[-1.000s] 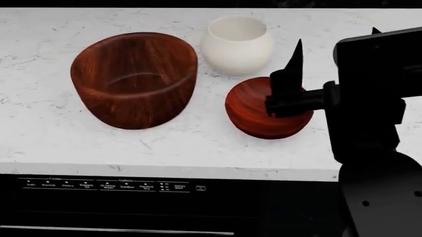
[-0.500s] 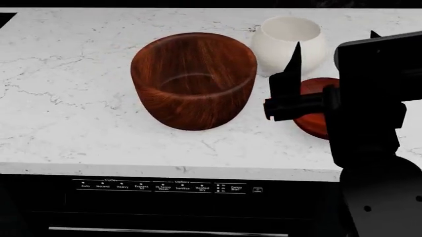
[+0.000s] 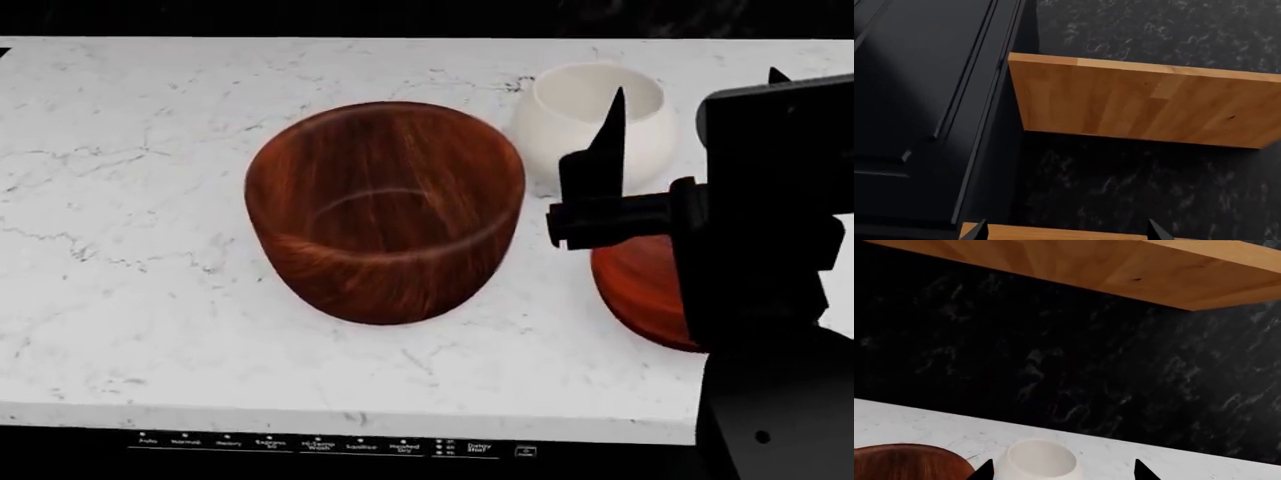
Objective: Stack the bowls from largest to smallest.
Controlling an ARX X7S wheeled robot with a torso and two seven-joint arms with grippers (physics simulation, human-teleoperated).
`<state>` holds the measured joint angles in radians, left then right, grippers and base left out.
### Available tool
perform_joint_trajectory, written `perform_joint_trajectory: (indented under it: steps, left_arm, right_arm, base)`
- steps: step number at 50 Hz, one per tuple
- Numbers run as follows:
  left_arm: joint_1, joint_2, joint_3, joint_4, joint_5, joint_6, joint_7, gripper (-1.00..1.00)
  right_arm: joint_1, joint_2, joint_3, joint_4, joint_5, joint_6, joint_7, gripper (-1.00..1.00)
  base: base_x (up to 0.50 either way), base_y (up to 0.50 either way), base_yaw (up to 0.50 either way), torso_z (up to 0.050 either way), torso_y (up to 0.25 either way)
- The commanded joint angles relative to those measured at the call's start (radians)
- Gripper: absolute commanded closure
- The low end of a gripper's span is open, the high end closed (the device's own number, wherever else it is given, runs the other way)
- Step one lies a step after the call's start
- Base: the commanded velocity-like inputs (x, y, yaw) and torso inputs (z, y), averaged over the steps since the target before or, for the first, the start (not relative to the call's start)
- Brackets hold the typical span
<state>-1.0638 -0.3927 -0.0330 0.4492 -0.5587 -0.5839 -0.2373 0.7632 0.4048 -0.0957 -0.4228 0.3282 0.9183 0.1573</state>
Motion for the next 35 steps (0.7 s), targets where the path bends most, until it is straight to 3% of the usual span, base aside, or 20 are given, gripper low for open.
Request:
perform_joint_trajectory:
  steps: [1,35]
  left_arm:
    - [0.015,0.02,-0.026,0.009,0.0,-0.009,0.026,-1.0]
    - [0.029,0.006,-0.037,0.037,-0.024,-0.013,0.013,-1.0]
  right_arm:
    - [-0.018,-0.012,0.026,-0.017,-0.016,-0.009,-0.019,-1.0]
    - [-0.039,-0.009,0.033,-0.039,-0.003,-0.01,-0.006,-1.0]
  base:
    - [0.28,0.0,0.0,0.0,0.0]
    - [0.28,0.0,0.0,0.0,0.0]
